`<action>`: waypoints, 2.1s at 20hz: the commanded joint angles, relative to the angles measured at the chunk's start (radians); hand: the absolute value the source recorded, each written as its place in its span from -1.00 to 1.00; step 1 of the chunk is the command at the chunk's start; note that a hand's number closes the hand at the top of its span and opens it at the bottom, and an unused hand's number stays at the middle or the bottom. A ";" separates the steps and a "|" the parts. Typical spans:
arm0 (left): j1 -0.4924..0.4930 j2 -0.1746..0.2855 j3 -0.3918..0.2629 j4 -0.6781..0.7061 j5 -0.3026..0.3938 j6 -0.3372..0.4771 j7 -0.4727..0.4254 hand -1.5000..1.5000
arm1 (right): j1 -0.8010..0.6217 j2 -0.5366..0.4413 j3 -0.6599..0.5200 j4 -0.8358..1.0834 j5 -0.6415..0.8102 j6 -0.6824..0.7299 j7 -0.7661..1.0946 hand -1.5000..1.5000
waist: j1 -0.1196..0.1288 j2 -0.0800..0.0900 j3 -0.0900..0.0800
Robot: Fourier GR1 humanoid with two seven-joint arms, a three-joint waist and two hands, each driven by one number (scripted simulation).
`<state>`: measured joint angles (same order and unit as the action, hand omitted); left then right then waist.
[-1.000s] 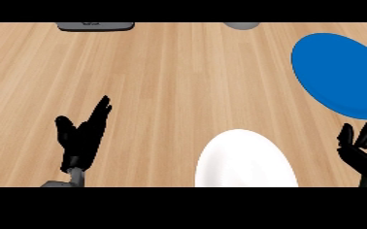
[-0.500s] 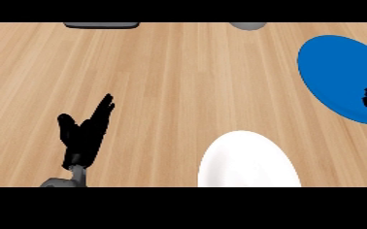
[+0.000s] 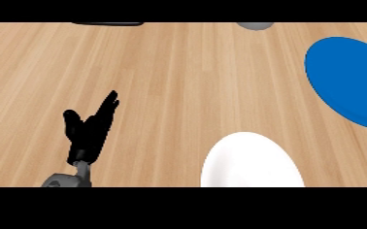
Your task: Pick the eggplant from the plate and place it in the plate
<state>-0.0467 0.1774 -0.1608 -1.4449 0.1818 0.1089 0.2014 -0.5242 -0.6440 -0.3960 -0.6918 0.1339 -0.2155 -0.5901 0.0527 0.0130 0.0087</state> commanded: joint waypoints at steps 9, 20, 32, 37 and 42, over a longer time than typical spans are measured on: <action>0.002 -0.026 -0.022 0.044 -0.005 -0.028 -0.024 0.00 | -0.171 -0.080 0.150 0.391 0.204 0.125 0.076 -1.00 | 0.038 0.024 -0.002; -0.017 -0.040 -0.018 0.039 -0.015 -0.005 0.012 0.00 | -0.226 -0.067 -0.062 0.472 -0.009 0.289 -0.152 -1.00 | 0.009 0.021 0.001; 0.034 -0.031 -0.001 0.014 -0.018 0.001 0.005 0.00 | -0.115 -0.259 -0.113 0.556 -0.062 0.752 -0.185 -1.00 | -0.013 0.013 0.001; 0.041 -0.014 0.013 0.021 -0.007 -0.026 -0.011 0.00 | -0.050 -0.292 -0.067 0.529 -0.020 0.839 -0.216 -1.00 | -0.013 0.012 0.001; 0.032 -0.043 0.002 0.015 -0.018 -0.003 -0.006 0.00 | 0.023 -0.306 -0.039 0.492 0.007 0.828 -0.276 -1.00 | -0.022 0.008 0.001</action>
<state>-0.0174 0.1584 -0.1449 -1.4653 0.1663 0.1020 0.1899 -0.5454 -0.9302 -0.4532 -0.1936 0.1216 0.4845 -0.7434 0.0340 0.0176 0.0144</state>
